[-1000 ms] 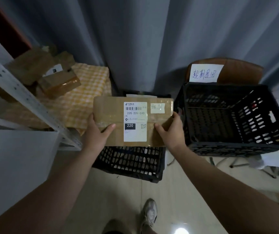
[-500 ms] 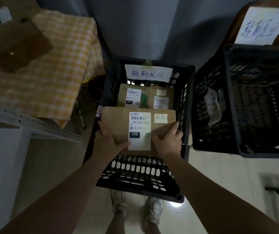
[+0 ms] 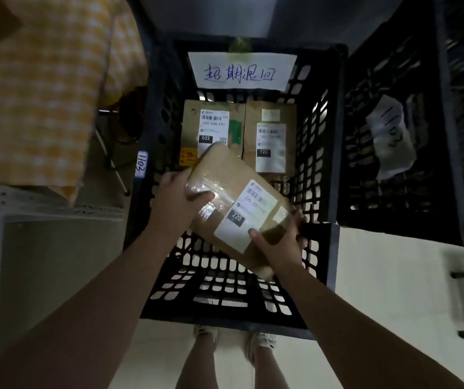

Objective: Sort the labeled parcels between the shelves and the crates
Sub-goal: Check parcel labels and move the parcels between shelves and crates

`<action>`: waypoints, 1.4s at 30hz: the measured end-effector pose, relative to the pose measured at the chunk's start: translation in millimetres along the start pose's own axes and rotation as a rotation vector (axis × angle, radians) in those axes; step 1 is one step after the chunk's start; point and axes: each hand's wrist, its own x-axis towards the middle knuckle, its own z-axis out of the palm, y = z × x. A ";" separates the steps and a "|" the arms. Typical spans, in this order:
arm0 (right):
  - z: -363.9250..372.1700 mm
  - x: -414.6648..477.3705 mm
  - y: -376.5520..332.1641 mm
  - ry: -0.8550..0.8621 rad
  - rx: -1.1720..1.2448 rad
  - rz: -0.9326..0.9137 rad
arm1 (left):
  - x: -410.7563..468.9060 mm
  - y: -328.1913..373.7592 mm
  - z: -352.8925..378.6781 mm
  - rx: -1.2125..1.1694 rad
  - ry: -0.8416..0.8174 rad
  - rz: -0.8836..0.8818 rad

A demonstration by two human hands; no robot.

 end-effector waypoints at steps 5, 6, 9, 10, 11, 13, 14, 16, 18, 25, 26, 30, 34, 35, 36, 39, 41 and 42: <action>9.7 -2.1 -5.5 0.048 0.137 0.063 | 22.8 12.0 -25.8 -0.155 -0.159 0.070; 10.4 -2.6 -7.0 0.051 0.147 0.084 | 23.4 11.3 -26.1 -0.200 -0.110 0.064; 12.6 -4.1 -10.7 0.037 0.190 0.135 | 18.6 9.9 -18.9 -0.457 0.109 -0.086; 14.0 -5.4 -12.0 0.033 0.187 0.142 | 15.2 11.0 -13.0 -0.580 0.110 -0.139; 15.8 -6.5 -14.0 0.032 0.178 0.146 | 11.3 12.4 -5.5 -0.685 0.089 -0.170; 18.5 -7.9 -16.8 0.031 0.152 0.156 | 0.5 13.3 13.6 -0.755 0.060 -0.209; 18.4 -8.5 -17.3 0.029 0.132 0.163 | -5.2 12.4 21.6 -0.760 0.065 -0.235; 15.3 -9.4 -18.2 0.028 0.059 0.153 | -13.8 5.4 30.4 -0.776 0.073 -0.290; 9.7 -9.1 -19.4 0.046 -0.101 0.051 | -15.8 -3.3 28.3 -0.791 0.063 -0.310; -4.7 2.5 -29.0 0.000 -0.747 -0.453 | 1.3 -16.5 36.0 -0.707 -0.221 -0.253; -3.2 6.1 -27.4 -0.017 -0.807 -0.451 | 6.5 -15.2 45.3 -0.688 -0.267 -0.259; 8.5 24.7 -15.3 -0.075 -0.931 -0.388 | 25.5 -19.7 96.5 -0.575 -0.325 -0.269; 17.5 44.2 -1.2 -0.084 -0.955 -0.325 | 38.9 -34.1 129.9 -0.426 -0.334 -0.263; 18.4 48.5 2.4 -0.060 -0.993 -0.334 | 42.6 -39.5 132.9 -0.354 -0.354 -0.244; 18.6 52.8 5.8 -0.034 -1.042 -0.353 | 45.4 -45.7 133.9 -0.300 -0.395 -0.223; 19.7 62.9 16.2 -0.031 -1.102 -0.348 | 44.3 -66.1 134.0 -0.284 -0.606 -0.237; 22.4 67.4 22.5 -0.036 -1.056 -0.309 | 37.5 -76.1 138.0 -0.285 -0.611 -0.269; 24.6 69.2 26.1 -0.023 -1.016 -0.294 | 34.5 -78.9 141.7 -0.300 -0.569 -0.285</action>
